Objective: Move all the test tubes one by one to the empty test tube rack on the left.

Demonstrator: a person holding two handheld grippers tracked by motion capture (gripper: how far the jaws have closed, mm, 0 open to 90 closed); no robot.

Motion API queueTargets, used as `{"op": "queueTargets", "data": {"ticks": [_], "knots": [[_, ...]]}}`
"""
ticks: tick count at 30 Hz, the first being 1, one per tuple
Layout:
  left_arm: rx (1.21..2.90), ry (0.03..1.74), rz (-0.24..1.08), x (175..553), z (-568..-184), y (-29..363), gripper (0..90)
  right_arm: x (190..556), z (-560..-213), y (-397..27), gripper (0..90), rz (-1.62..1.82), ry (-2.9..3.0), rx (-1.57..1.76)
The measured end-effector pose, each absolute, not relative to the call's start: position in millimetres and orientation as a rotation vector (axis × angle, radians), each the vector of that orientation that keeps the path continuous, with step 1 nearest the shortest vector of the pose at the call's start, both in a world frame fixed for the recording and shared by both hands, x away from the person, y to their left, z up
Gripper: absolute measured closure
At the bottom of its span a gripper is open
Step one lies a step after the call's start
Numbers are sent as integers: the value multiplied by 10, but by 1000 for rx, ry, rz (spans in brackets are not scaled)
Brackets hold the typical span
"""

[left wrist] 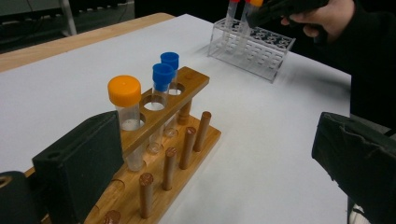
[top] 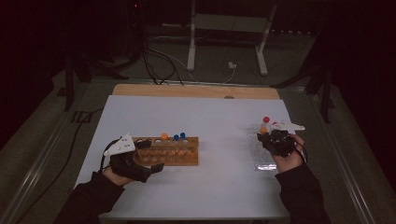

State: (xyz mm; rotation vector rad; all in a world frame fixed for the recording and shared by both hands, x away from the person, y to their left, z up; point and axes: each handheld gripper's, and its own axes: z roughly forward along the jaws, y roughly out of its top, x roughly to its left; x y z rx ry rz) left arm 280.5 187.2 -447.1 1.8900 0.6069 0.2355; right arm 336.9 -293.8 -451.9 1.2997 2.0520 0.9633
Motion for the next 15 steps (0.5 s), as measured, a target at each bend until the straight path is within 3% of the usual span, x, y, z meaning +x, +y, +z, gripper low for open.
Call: {"op": "queueTargets", "data": {"ticks": [15], "knots": [[1892,601,227,2807,-4437,1861,27,3238,-4208,-2940,749,1002,2005,1239]]}}
